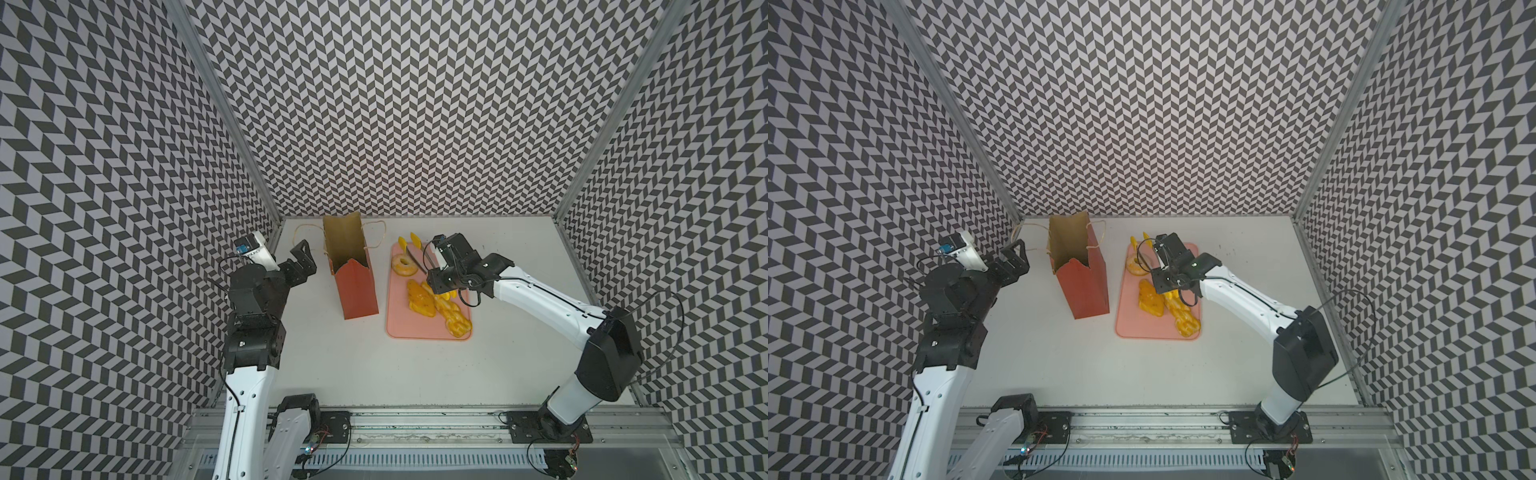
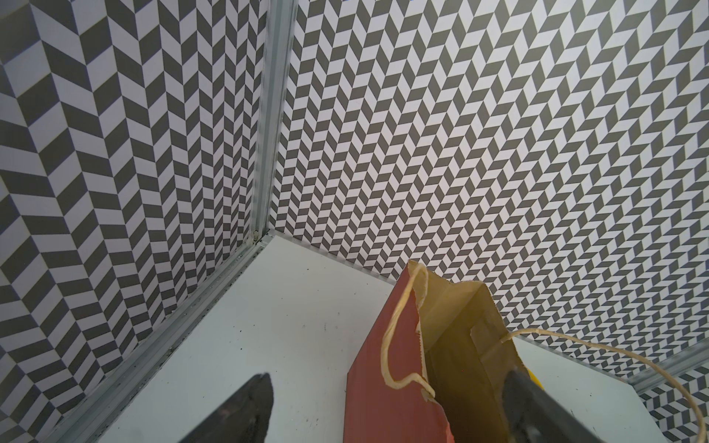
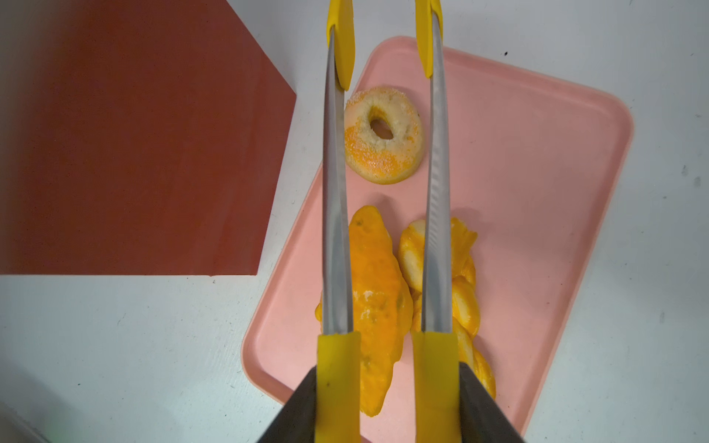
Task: Pack bread into a paper bag
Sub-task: Pick up the fake bread from the plate.
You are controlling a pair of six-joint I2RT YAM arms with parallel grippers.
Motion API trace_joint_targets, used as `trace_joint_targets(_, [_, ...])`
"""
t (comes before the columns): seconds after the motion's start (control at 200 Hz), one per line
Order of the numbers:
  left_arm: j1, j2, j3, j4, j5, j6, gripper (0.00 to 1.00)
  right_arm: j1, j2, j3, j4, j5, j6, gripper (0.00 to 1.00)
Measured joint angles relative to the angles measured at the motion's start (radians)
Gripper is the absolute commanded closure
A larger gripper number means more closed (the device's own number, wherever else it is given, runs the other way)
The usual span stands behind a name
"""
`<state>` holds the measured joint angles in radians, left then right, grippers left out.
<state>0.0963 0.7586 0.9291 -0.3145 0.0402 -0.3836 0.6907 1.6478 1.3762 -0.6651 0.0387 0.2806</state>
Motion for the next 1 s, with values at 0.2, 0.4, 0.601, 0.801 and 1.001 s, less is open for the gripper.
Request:
trace_joint_targets(0.2, [0.001,0.000,0.000,0.000,0.003,0.000,0.03,0.000,0.002,-0.050,0.041,-0.032,-0.001,0.45])
trace_joint_targets(0.4, [0.001,0.000,0.000,0.000,0.003,0.000,0.03,0.000,0.006,-0.135,0.091,-0.060,0.001,0.42])
trace_joint_targets(0.601, [0.001,0.000,0.000,0.000,0.006,0.000,0.03,0.000,0.023,-0.169,0.121,-0.069,0.001,0.39])
trace_joint_targets(0.801, [0.001,0.001,0.000,0.000,0.007,0.000,0.02,0.000,0.037,-0.169,0.146,-0.069,0.001,0.38])
trace_joint_targets(1.001, [0.002,0.001,0.000,0.000,0.008,0.000,0.02,0.000,0.070,-0.169,0.156,-0.071,0.000,0.38])
